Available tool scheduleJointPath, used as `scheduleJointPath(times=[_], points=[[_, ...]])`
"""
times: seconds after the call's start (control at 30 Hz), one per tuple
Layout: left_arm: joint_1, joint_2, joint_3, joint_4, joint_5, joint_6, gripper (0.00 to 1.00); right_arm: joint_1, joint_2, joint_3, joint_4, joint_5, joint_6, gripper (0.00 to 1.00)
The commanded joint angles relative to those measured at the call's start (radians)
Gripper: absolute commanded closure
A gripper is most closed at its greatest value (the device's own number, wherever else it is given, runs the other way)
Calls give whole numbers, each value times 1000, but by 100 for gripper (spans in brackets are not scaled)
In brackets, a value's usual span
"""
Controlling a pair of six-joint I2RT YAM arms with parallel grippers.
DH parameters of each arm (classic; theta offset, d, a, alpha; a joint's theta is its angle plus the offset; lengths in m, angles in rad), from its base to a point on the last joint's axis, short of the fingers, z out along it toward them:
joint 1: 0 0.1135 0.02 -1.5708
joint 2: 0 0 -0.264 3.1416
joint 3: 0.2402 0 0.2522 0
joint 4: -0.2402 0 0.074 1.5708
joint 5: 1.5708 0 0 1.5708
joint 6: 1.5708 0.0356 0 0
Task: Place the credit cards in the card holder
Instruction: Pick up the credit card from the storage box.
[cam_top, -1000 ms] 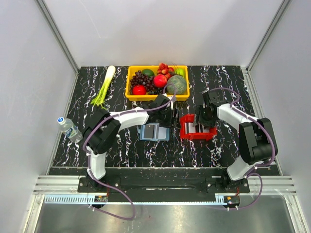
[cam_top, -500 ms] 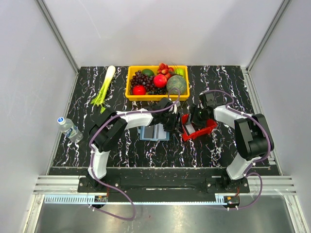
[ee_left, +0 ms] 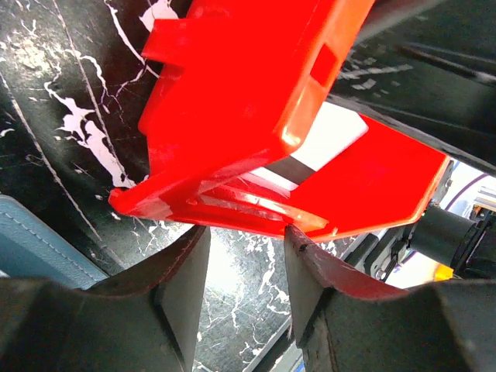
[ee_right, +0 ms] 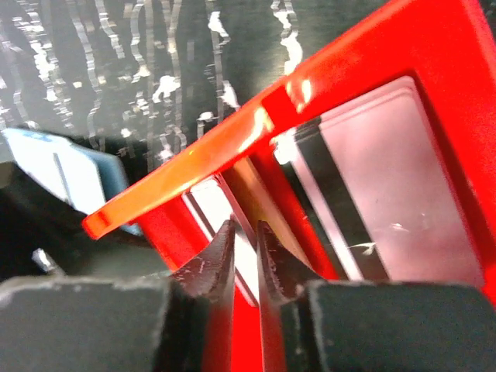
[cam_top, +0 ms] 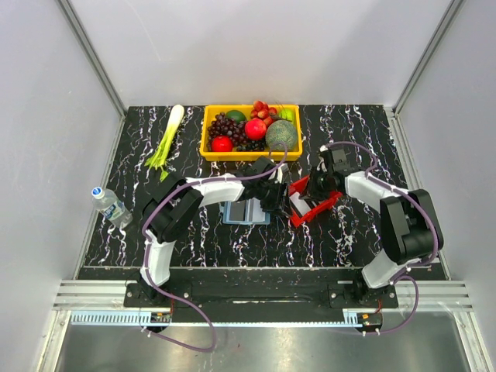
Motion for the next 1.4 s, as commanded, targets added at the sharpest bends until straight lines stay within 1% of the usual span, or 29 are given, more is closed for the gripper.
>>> scheduleJointPath(times=[0.0,0.07,0.27,0.37,0.47,0.57,0.67,0.73,0.87,1.0,1.13,1.2,1.33,1.37], points=[[0,-11,19,62,-68,2,54,25,-74,-11,-11,-164,5,89],[3,-14,18,62,-70,1,54,25,-82,-17,-14,-164,-9,99],[8,-19,4,82,-70,-10,55,25,-105,-23,-31,-140,-45,100],[9,-31,-2,85,-68,-9,55,25,-201,-41,-25,-68,-54,100],[13,-46,-13,91,-77,-9,56,25,-252,-49,-6,-133,-90,100],[17,-63,-31,120,-84,-22,56,25,-223,-29,-46,-218,-129,100],[23,-68,-42,146,-76,-35,56,28,-179,-40,-51,-189,-109,100],[26,-69,-44,149,-73,-36,56,32,-174,-58,-48,-84,-85,100],[25,-75,-53,157,-73,-39,56,51,-241,-106,-10,124,-57,100],[25,-77,-60,168,-71,-45,56,51,-309,-115,62,141,-26,100],[25,-80,-62,171,-70,-45,56,51,-323,-104,112,130,15,100],[28,-82,-64,168,-68,-45,56,49,-323,-104,130,165,29,100],[29,-89,-71,171,-68,-45,56,54,-289,-103,145,179,12,100],[29,-92,-73,172,-70,-47,56,66,-281,-100,129,219,0,100]])
